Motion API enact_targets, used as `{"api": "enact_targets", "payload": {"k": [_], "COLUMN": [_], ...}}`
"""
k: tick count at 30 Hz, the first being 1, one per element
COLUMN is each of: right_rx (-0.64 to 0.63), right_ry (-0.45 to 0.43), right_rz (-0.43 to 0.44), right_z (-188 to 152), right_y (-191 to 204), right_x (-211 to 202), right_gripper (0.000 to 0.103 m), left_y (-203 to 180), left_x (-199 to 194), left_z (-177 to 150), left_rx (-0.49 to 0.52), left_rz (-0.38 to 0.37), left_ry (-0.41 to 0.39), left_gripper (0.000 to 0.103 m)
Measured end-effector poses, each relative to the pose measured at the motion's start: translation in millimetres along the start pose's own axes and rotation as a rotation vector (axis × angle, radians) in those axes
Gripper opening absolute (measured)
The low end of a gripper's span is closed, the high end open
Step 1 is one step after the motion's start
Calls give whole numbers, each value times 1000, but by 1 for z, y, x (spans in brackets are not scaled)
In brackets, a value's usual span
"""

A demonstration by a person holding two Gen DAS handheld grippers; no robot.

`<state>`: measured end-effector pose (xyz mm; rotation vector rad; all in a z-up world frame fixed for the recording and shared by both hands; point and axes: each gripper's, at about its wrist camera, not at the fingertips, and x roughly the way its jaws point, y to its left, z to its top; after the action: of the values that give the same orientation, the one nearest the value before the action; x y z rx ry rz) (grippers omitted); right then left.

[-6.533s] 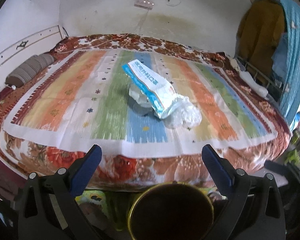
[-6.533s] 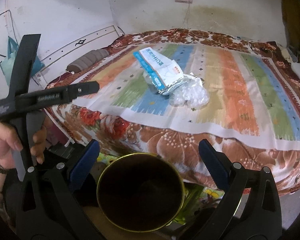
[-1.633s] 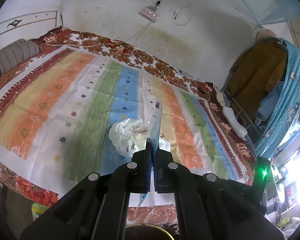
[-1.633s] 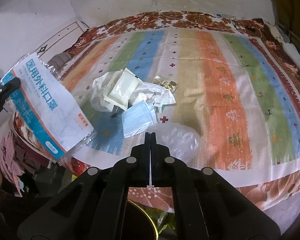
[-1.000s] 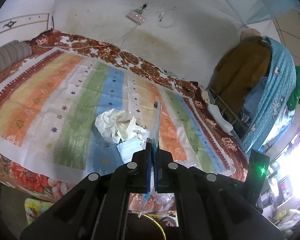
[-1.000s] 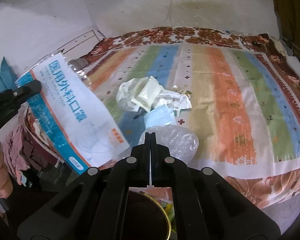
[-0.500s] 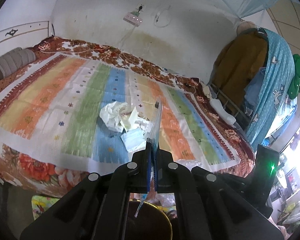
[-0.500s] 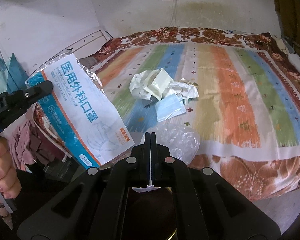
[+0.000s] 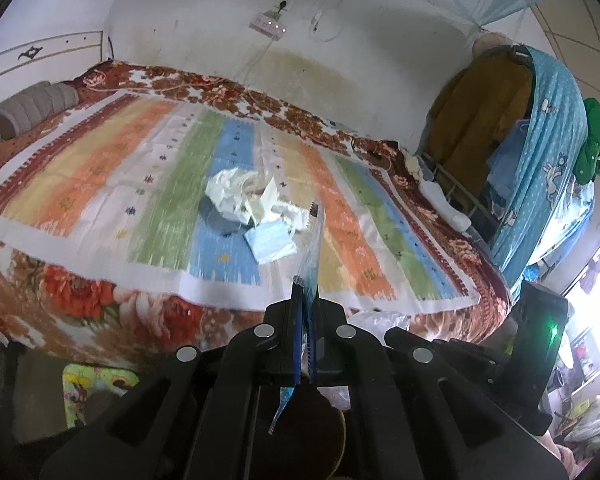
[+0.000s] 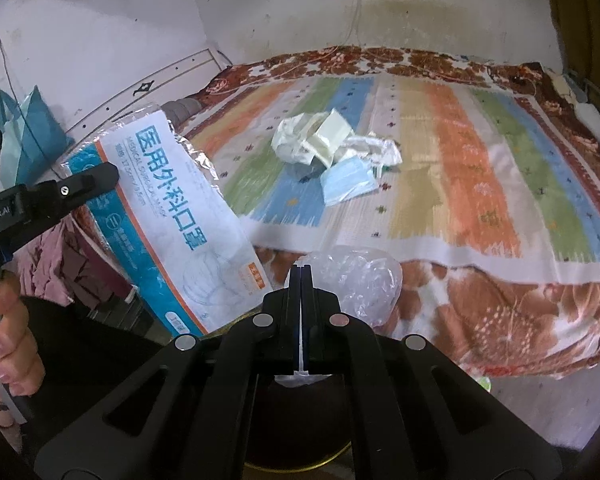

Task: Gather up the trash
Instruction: 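Carry the package and plastic wrap with both tools over the bin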

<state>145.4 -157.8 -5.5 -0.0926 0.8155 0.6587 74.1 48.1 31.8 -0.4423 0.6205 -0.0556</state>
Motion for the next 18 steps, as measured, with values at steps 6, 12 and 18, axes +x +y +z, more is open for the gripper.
{"api": "enact_targets", "payload": {"k": [6, 12, 18], "right_rx": [-7, -17, 3], "right_ry": [35, 81, 152], "right_rz": [20, 1, -10], "right_z": [-23, -36, -46], "right_y": [10, 16, 16], "right_x": [1, 9, 24], "right_gripper": [0, 0, 0], "left_y": [0, 10, 10], "left_x": [1, 12, 23], "left_z": [-21, -41, -58], "left_rx": [15, -39, -24], "left_rz": [56, 119, 186], "left_ry": [41, 119, 182], "left_gripper": [1, 1, 1]}}
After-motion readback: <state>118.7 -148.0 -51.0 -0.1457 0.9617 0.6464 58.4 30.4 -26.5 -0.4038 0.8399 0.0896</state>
